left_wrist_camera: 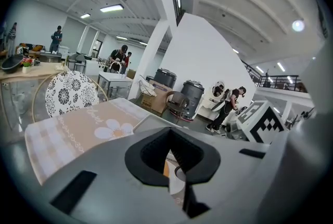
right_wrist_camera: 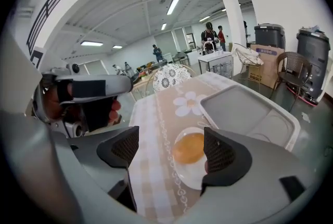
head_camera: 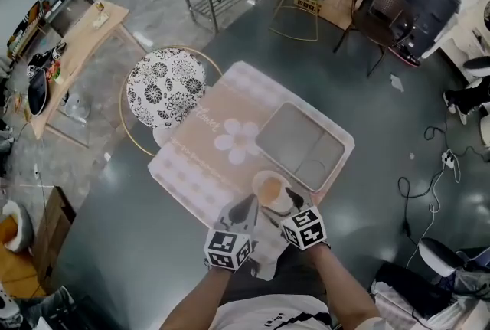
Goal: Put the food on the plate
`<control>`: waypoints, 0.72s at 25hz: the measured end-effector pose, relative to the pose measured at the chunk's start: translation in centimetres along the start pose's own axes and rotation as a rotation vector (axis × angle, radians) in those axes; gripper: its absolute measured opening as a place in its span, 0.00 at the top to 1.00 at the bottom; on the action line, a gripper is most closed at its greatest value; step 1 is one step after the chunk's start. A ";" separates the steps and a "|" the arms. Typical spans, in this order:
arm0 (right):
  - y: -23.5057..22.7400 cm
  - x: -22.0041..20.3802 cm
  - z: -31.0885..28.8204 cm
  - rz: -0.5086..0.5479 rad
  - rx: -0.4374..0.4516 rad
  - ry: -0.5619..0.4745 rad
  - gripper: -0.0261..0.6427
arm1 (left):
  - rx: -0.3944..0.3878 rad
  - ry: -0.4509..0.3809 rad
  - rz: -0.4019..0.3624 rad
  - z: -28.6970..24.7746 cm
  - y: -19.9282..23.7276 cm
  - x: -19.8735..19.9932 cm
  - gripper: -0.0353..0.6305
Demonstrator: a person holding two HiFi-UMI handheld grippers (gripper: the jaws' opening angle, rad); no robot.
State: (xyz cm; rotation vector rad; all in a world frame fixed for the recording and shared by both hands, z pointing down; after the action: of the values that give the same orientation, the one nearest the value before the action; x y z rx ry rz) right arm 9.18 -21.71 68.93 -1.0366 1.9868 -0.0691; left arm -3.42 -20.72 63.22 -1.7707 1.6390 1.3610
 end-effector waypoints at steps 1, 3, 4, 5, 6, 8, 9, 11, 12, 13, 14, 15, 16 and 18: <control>0.7 0.6 0.7 0.000 0.011 -0.016 0.36 | -0.003 0.000 0.001 0.4 -0.4 0.5 0.94; 1.9 1.7 1.9 0.000 0.031 -0.048 0.36 | -0.011 -0.004 0.002 1.3 -1.2 1.6 0.94; 2.4 2.2 2.4 -0.002 0.040 -0.062 0.36 | -0.016 -0.006 0.006 1.7 -1.6 2.1 0.94; 2.9 2.6 2.9 -0.006 0.049 -0.077 0.36 | -0.020 -0.007 0.013 2.0 -1.9 2.5 0.94; 3.2 3.0 3.3 -0.010 0.055 -0.091 0.36 | -0.024 -0.010 0.018 2.3 -2.1 2.9 0.94; 3.9 3.7 4.1 -0.012 0.061 -0.118 0.36 | -0.028 -0.020 0.019 2.9 -2.6 3.8 0.94; 4.2 4.1 4.6 -0.010 0.062 -0.133 0.36 | -0.028 -0.026 0.017 3.2 -2.8 4.3 0.94; 4.9 5.1 5.6 -0.008 0.068 -0.169 0.37 | -0.033 -0.039 0.009 3.9 -3.4 5.4 0.94; 5.3 5.7 6.1 -0.007 0.072 -0.188 0.38 | -0.037 -0.047 0.003 4.2 -3.8 5.9 0.94; 5.7 6.1 6.5 -0.003 0.073 -0.207 0.40 | -0.044 -0.057 -0.004 4.5 -4.2 6.4 0.94; 6.0 6.6 7.0 0.002 0.068 -0.225 0.43 | -0.049 -0.066 -0.013 4.7 -4.5 6.9 0.94; 6.2 7.1 7.4 0.008 0.057 -0.244 0.46 | -0.054 -0.076 -0.020 4.9 -4.8 7.4 0.94; 6.3 7.6 7.9 0.010 0.039 -0.263 0.53 | -0.056 -0.083 -0.026 5.1 -5.1 7.9 0.94; 6.6 8.3 8.8 0.007 0.006 -0.296 0.79 | -0.056 -0.094 -0.032 5.6 -5.4 8.6 0.94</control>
State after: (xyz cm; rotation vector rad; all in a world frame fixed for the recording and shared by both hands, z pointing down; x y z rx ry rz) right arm 8.94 -20.32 55.25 -0.9753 1.7203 0.0784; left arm -1.93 -19.61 51.73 -1.7285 1.5314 1.4656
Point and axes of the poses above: the fingertips, and each gripper's own axes: z backward along the fingers, y to its left, x out of its top, the point moved 6 cm from there along z, backward along the fingers, and after that the axes turned 11 degrees about x, right-handed, at the moved point
